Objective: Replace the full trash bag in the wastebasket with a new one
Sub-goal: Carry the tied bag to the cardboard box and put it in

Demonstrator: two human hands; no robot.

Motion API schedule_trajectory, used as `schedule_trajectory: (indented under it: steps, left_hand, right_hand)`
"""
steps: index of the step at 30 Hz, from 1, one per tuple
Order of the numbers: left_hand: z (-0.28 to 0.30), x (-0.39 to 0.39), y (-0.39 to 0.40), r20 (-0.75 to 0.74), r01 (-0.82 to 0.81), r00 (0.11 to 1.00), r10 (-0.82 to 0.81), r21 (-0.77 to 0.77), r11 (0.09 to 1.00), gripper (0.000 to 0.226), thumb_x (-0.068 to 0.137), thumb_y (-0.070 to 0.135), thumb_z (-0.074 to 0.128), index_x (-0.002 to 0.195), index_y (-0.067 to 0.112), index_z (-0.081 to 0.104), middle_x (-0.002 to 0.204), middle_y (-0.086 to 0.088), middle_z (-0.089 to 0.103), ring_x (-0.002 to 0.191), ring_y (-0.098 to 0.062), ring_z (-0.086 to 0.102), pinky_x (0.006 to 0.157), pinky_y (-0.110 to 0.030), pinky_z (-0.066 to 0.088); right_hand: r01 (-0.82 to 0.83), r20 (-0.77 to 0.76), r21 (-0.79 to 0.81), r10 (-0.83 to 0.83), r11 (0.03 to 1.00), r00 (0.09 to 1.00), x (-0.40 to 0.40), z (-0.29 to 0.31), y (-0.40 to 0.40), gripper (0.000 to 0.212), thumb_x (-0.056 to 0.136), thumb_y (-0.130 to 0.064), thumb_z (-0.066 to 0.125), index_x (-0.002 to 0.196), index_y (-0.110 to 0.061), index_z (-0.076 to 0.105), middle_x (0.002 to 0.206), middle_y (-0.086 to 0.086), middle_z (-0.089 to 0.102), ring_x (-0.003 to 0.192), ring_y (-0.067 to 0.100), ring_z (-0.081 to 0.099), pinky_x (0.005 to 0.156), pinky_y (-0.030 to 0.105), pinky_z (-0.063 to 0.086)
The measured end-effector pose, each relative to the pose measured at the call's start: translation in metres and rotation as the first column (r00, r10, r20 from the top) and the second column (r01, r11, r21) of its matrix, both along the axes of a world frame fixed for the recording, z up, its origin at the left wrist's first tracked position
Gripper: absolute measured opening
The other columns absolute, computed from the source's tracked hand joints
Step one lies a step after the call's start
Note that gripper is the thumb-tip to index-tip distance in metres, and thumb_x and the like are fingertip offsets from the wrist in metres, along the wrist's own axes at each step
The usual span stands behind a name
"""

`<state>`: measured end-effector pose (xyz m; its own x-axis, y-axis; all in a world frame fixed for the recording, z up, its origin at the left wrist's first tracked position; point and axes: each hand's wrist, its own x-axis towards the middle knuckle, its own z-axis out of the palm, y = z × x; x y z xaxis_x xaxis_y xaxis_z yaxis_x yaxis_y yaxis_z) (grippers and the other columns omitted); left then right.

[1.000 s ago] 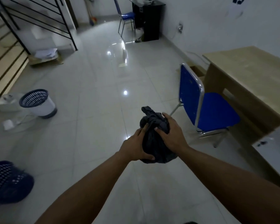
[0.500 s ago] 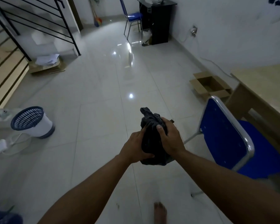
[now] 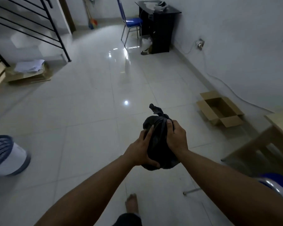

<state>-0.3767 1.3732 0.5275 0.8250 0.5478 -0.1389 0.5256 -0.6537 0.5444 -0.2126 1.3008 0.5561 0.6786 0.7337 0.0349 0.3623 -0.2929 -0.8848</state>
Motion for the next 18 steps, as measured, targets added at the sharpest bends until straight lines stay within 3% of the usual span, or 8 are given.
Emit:
schedule_trajectory:
  steps: [5,12,18]
  left_hand:
    - [-0.004,0.062,0.106,0.056,0.120,0.991,-0.121,0.017,0.993,0.148,0.057,0.070,0.084,0.150,0.046,-0.030,0.166,0.008,-0.015,0.131,-0.038,0.052,0.092,-0.050,0.056]
    - [0.007,0.222,0.230,0.013,0.327,0.945,-0.328,0.037,0.944,0.146,0.057,0.074,0.082,0.151,0.047,-0.027,0.167,0.012,-0.013,0.137,-0.035,0.047,0.094,-0.053,0.054]
    - [0.007,0.374,0.297,-0.019,0.416,0.909,-0.416,0.046,0.908,0.144,0.059,0.068,0.085,0.153,0.045,-0.022,0.167,0.014,-0.005,0.139,-0.033,0.044,0.097,-0.051,0.053]
  right_hand:
    - [0.091,0.033,0.002,-0.091,0.996,0.995,0.056,0.003,0.086,0.037,0.107,-0.046,0.037,0.102,-0.019,0.062,0.089,-0.003,0.065,0.083,0.013,0.062,0.068,0.028,0.045]
    - [0.289,0.046,0.026,-0.290,0.957,0.956,0.200,-0.002,0.177,0.038,0.107,-0.046,0.036,0.101,-0.018,0.061,0.087,-0.002,0.064,0.083,0.016,0.061,0.070,0.031,0.044]
    - [0.351,0.049,0.031,-0.352,0.936,0.935,0.340,-0.012,0.229,0.039,0.108,-0.043,0.036,0.099,-0.014,0.061,0.083,-0.002,0.061,0.078,0.015,0.059,0.066,0.030,0.040]
